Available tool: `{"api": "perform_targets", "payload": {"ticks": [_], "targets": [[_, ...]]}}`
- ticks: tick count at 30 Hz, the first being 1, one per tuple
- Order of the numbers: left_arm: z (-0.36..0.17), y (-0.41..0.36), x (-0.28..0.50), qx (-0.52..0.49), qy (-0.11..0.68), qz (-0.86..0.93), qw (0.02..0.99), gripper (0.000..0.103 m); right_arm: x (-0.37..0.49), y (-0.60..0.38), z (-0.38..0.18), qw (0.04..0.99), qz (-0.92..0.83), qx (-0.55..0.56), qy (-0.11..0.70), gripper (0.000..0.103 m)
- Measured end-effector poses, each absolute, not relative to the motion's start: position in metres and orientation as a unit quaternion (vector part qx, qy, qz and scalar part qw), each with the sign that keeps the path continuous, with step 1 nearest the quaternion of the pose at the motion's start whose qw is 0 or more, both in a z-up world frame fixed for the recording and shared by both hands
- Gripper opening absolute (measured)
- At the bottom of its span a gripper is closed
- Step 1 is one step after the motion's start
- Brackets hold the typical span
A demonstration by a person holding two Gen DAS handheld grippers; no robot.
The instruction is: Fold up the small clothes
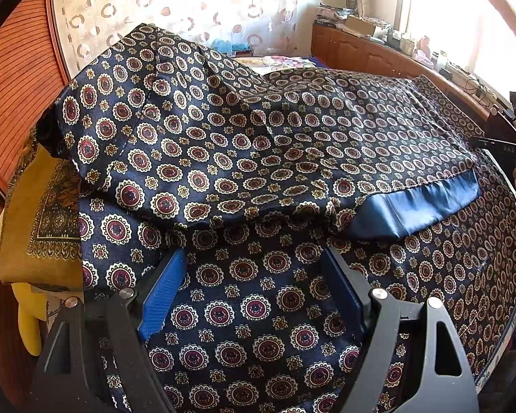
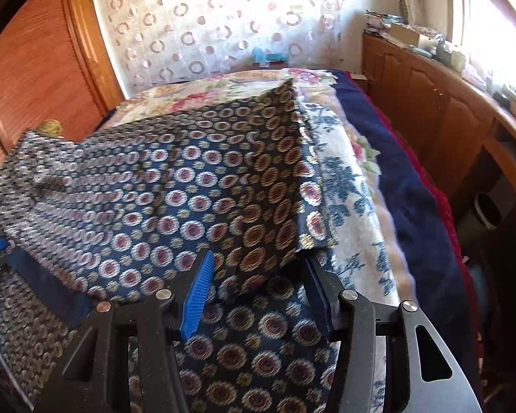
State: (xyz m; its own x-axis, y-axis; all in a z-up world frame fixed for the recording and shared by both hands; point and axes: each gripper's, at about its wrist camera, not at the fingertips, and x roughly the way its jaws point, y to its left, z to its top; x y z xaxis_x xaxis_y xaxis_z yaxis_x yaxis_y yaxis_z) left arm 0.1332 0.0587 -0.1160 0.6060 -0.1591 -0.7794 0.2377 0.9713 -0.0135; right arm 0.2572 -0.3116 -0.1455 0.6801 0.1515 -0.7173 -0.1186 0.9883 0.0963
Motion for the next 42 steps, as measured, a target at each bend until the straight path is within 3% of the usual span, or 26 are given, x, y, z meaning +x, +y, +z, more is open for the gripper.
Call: {"api": "perform_targets", "payload": {"ticks": [9, 19, 28, 29, 33, 34, 42], "targets": [[-0.093, 0.078, 0.116, 0.013, 0.386, -0.1, 0.917, 0.076, 0.256, -0.301, -0.15, 0.921, 0.065, -0.001, 0.385, 0.054], [-0.038, 0.125, 0.117, -0.014, 0.318, -0.058, 0.946, 0.048, 0.255, -0.291, -0.149, 0.92, 0.055, -0.025, 0.387, 0.054], [-0.036, 0.129, 0.152, 0.023, 0.325, -0.03, 0.945, 0.042, 0.254, -0.291, -0.148, 0.92, 0.057, -0.026, 0.386, 0.054], [-0.038, 0.128, 0.156, 0.027, 0.33, -0.029, 0.943, 0.04, 0.254, -0.29, -0.148, 0.92, 0.056, -0.026, 0.386, 0.054], [-0.045, 0.127, 0.164, 0.035, 0.345, -0.032, 0.937, 0.008, 0.255, -0.291, -0.148, 0.92, 0.057, -0.027, 0.386, 0.054], [-0.045, 0.127, 0.164, 0.034, 0.345, -0.035, 0.937, 0.005, 0.255, -0.29, -0.148, 0.92, 0.057, -0.027, 0.386, 0.054], [-0.023, 0.118, 0.15, 0.015, 0.323, -0.064, 0.944, 0.003, 0.255, -0.292, -0.148, 0.92, 0.057, -0.027, 0.386, 0.054]]}}
